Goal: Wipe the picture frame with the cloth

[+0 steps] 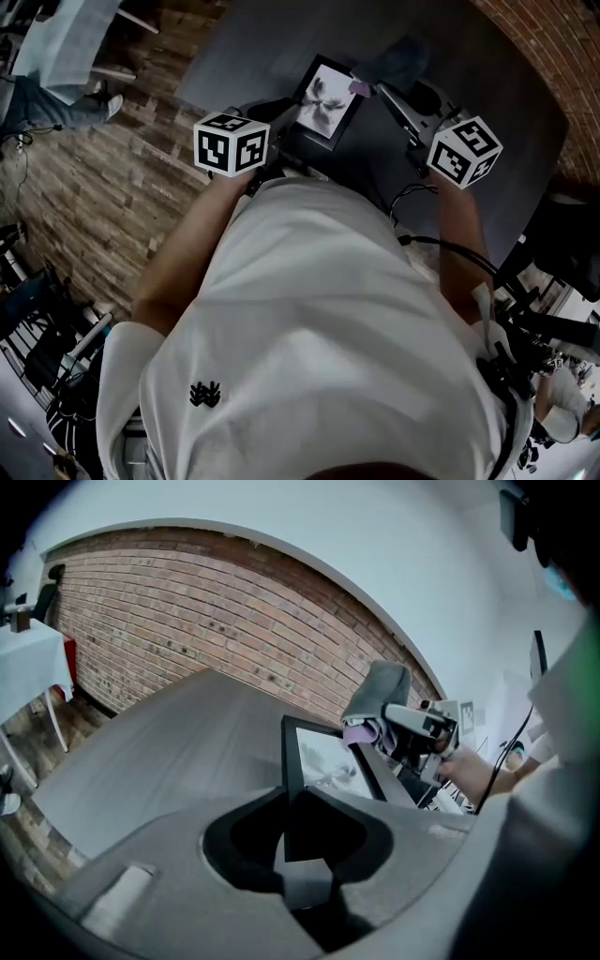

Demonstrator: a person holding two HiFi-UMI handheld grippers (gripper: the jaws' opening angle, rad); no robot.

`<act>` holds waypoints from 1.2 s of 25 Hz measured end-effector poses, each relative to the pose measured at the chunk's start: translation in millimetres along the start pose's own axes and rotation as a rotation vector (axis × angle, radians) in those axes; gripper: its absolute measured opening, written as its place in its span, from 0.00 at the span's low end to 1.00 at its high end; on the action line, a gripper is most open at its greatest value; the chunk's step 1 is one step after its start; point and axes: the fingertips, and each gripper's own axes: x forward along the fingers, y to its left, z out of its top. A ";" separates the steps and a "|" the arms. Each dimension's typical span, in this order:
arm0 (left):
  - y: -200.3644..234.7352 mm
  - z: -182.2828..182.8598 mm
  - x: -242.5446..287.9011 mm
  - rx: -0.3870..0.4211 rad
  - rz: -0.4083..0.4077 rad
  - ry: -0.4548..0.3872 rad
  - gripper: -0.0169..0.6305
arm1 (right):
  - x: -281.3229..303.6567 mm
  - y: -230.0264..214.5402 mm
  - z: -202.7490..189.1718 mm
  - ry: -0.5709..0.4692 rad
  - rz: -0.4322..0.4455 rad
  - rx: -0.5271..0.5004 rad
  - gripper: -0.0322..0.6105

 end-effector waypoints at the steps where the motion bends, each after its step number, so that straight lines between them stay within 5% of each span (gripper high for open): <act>1: 0.0 0.1 0.1 -0.003 0.002 -0.001 0.14 | -0.4 7.2 2.4 -0.007 0.023 -0.003 0.27; 8: -1.2 4.3 0.1 -0.020 0.022 -0.016 0.14 | 10.3 94.1 -24.1 0.066 0.290 -0.025 0.27; 14: -6.1 6.1 3.1 -0.011 0.008 -0.022 0.14 | 15.1 64.4 -38.4 0.100 0.180 -0.045 0.27; 23: -14.4 6.9 6.4 -0.020 -0.004 -0.027 0.14 | -1.4 8.3 -0.3 0.012 0.022 -0.036 0.27; 30: -15.3 -5.0 14.5 -0.017 0.011 0.001 0.14 | 9.8 69.7 -36.6 0.107 0.227 -0.073 0.27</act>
